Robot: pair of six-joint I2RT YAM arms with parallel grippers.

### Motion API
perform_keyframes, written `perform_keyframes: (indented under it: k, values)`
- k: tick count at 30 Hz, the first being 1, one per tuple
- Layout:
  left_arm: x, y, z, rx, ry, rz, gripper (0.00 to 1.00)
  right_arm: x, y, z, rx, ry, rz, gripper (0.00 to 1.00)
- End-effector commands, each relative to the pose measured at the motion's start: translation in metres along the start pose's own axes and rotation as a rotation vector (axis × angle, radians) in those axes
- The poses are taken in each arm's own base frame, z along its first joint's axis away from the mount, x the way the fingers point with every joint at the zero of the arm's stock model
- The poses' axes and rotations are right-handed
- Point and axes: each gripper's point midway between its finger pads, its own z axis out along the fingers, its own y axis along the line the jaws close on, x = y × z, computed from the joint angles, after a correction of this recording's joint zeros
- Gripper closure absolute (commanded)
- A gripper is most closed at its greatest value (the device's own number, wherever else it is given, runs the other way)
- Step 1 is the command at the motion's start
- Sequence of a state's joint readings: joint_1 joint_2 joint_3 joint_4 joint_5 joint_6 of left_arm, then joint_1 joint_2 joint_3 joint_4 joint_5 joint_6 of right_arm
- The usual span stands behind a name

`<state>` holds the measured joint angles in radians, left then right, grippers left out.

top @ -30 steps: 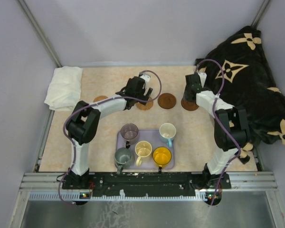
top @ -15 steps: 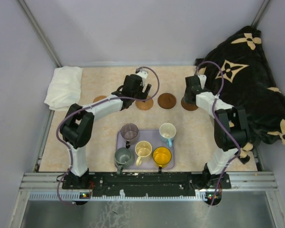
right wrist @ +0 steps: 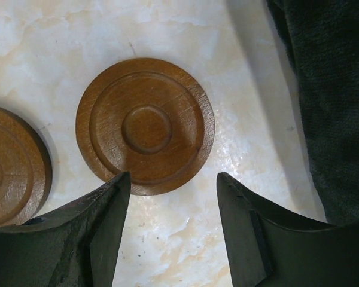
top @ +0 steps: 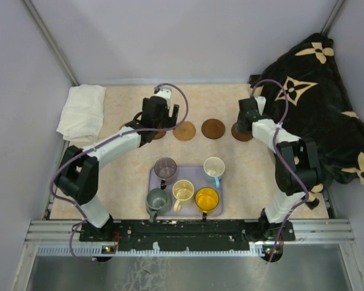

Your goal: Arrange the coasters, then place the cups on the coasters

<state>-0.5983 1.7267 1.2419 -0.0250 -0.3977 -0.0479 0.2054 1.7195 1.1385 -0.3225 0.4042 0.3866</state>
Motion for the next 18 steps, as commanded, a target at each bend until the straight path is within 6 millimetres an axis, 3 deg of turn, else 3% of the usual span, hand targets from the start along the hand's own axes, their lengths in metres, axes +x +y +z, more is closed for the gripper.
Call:
perform_keyframes:
  k: [1,6,8,14,18]
  values:
    - [0.003,0.03,-0.015,-0.056,0.004,-0.098,0.0,-0.028,-0.016,-0.009,0.015,-0.077,0.068,0.39]
    - [0.011,0.054,-0.027,-0.081,0.012,-0.169,0.0,-0.02,-0.022,-0.005,0.007,-0.049,0.088,0.45]
    - [0.011,0.06,-0.033,-0.095,0.009,-0.177,0.0,-0.026,-0.022,-0.013,-0.011,-0.073,0.101,0.49]
    - [0.007,0.08,-0.051,-0.158,-0.026,-0.194,0.0,-0.032,-0.019,-0.016,-0.036,-0.101,0.094,0.82]
    - [0.0,0.1,-0.064,-0.225,-0.058,-0.211,0.0,-0.047,-0.012,-0.018,-0.067,-0.128,0.071,0.94]
